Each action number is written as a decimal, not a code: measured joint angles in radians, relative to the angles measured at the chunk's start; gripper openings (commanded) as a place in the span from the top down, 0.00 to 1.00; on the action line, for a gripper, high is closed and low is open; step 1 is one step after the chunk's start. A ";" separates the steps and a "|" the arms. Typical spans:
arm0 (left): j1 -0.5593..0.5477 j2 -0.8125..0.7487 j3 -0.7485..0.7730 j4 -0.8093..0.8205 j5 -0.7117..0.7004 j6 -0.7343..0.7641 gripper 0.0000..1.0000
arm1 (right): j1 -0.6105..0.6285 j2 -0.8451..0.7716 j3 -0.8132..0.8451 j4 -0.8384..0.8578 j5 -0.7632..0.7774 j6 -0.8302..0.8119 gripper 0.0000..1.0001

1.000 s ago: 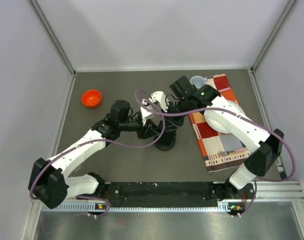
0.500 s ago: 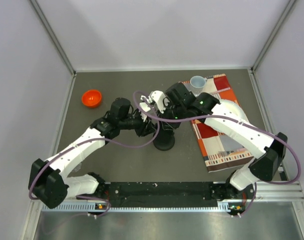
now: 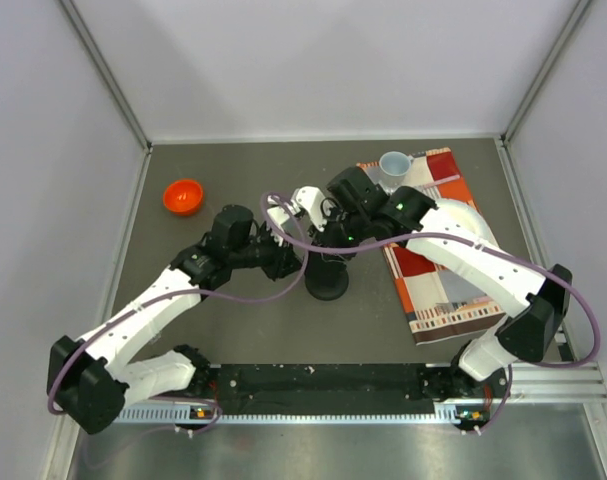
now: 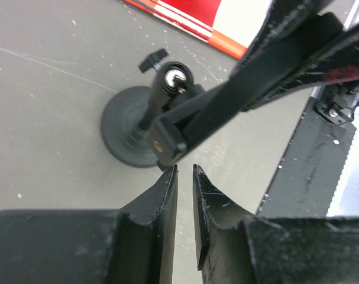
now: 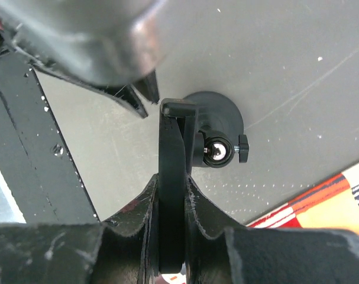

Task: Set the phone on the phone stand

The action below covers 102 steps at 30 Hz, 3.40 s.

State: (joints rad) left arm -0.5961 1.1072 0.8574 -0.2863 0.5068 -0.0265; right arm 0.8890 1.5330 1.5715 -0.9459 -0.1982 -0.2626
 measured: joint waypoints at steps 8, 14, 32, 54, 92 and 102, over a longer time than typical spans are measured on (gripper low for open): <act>-0.006 -0.173 -0.042 -0.097 -0.011 -0.089 0.41 | -0.015 0.005 -0.001 0.002 -0.100 -0.104 1.00; 0.000 -0.292 -0.038 -0.124 -0.106 -0.134 0.36 | -0.049 0.026 0.017 -0.012 -0.163 -0.153 1.00; 0.005 -0.476 -0.076 -0.202 -0.499 -0.264 0.27 | -0.058 0.155 0.138 -0.076 -0.197 -0.174 0.02; 0.006 -0.343 -0.050 -0.090 -0.266 -0.222 0.37 | -0.155 -0.539 -0.703 0.627 -0.215 0.456 0.23; 0.006 -0.425 -0.049 -0.085 -0.053 -0.198 0.22 | -0.201 -0.420 -0.750 0.979 -0.294 0.433 0.63; 0.006 -0.444 -0.048 -0.136 -0.078 -0.187 0.22 | -0.247 -0.279 -0.601 0.864 -0.470 0.238 1.00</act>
State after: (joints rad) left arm -0.5896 0.6636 0.8097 -0.4225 0.4286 -0.2134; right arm 0.6422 1.2541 0.9707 -0.0818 -0.6682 -0.0242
